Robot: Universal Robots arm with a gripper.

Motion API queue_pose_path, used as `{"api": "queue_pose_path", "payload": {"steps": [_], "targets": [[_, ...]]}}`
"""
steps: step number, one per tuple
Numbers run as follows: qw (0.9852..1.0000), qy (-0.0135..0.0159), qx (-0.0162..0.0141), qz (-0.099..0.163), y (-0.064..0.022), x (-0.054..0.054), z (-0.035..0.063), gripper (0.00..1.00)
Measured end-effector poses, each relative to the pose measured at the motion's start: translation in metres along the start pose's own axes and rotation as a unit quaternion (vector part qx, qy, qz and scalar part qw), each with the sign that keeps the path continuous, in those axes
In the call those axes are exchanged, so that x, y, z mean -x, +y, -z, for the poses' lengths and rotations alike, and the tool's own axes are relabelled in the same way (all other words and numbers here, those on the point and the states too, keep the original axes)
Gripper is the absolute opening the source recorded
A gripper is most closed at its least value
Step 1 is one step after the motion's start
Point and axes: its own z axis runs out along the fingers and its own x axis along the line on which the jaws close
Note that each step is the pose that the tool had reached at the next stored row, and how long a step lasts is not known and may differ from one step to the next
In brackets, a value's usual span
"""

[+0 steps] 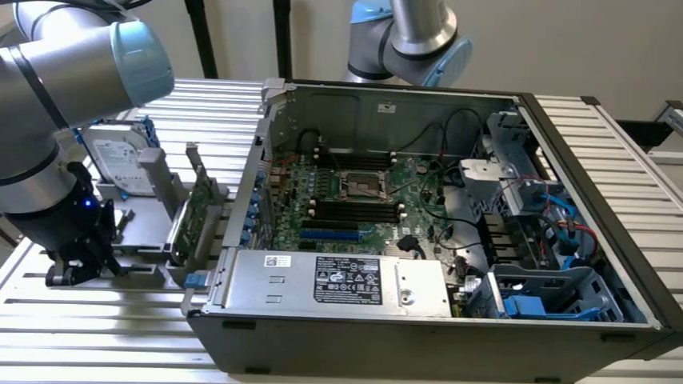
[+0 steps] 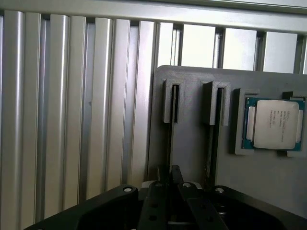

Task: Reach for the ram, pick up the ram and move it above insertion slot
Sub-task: 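Pick up the ram and move it above insertion slot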

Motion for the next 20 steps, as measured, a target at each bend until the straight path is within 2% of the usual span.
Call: {"api": "queue_pose_path", "payload": {"steps": [6,20], "targets": [[0.9999,-0.0003,-0.0004,-0.011,-0.0004,0.0000,0.0000,0.14],[0.9999,-0.0003,-0.0004,-0.012,-0.0005,0.0000,0.0000,0.14]]}}
